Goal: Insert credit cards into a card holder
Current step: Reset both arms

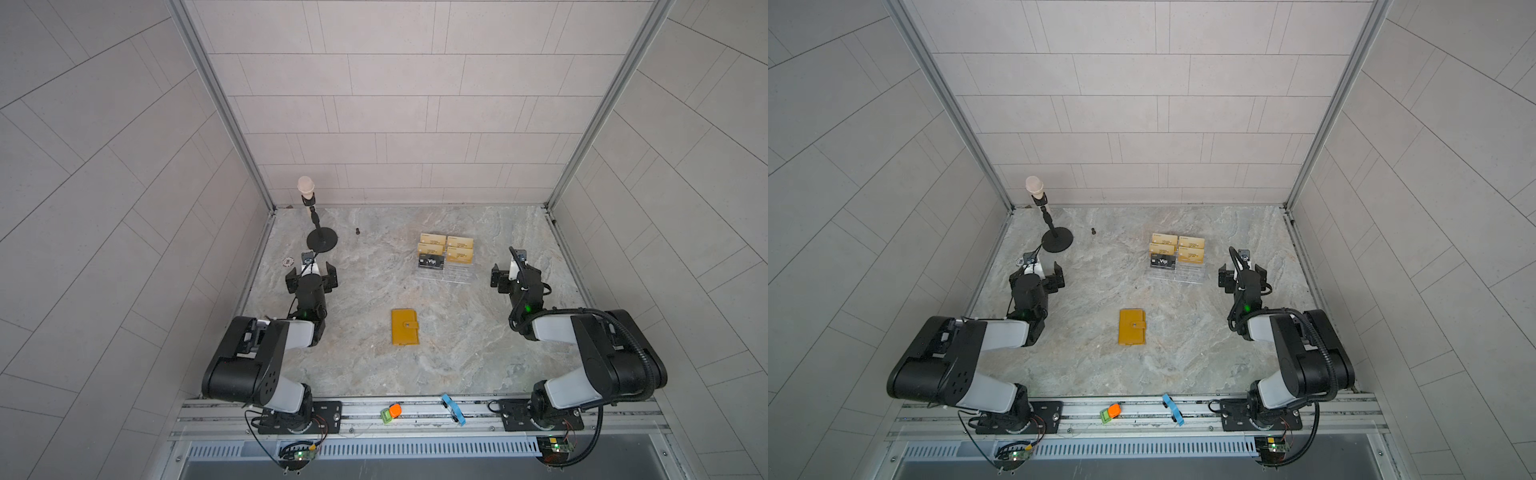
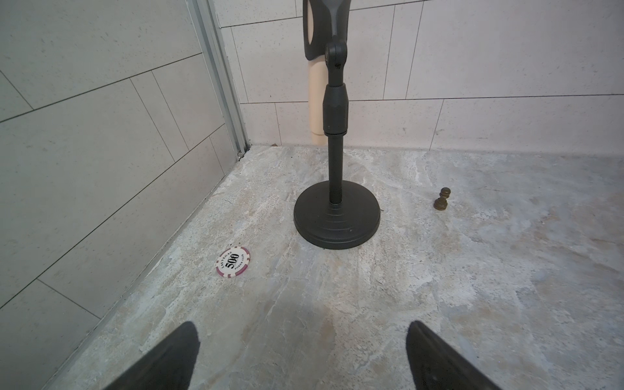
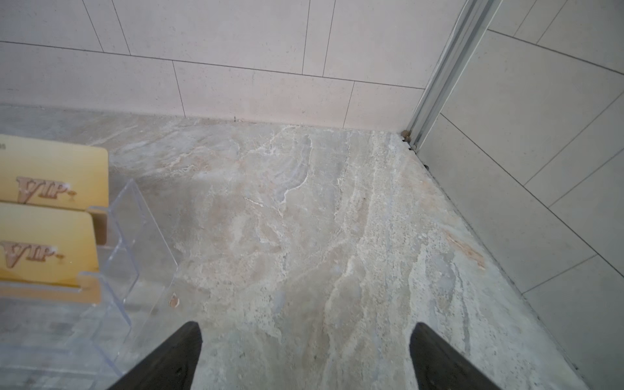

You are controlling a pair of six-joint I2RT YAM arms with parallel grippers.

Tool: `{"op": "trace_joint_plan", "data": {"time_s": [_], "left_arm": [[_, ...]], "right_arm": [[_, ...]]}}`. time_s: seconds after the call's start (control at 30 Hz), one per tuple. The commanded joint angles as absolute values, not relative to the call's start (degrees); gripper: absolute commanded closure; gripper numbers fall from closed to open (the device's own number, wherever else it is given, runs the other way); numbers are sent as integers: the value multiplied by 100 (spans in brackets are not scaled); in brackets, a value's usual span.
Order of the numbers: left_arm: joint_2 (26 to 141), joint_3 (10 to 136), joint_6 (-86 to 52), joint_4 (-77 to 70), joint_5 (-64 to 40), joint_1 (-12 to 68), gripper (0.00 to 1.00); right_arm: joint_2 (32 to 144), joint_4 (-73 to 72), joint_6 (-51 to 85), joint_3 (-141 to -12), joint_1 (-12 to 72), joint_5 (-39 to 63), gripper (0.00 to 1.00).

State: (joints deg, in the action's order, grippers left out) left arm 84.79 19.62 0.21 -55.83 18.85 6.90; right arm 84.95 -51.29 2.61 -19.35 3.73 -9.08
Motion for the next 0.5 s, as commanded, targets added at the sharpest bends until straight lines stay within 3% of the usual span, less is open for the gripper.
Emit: {"op": "trace_joint_plan", "data": {"time_s": [0.0,0.07,0.47], "left_arm": [[8418,1995,0,-5599,1863,703,0],[8415,1995,0,-5595,1862,708,0],[8412,1994,8,-5597,1863,703,0]], "right_arm": [[8561,-4910,239,-2019,359,-868,1],[8717,-3976,269,-2598,352,-890,1],[8719,-3993,257,-2593,360,-926,0]]}}
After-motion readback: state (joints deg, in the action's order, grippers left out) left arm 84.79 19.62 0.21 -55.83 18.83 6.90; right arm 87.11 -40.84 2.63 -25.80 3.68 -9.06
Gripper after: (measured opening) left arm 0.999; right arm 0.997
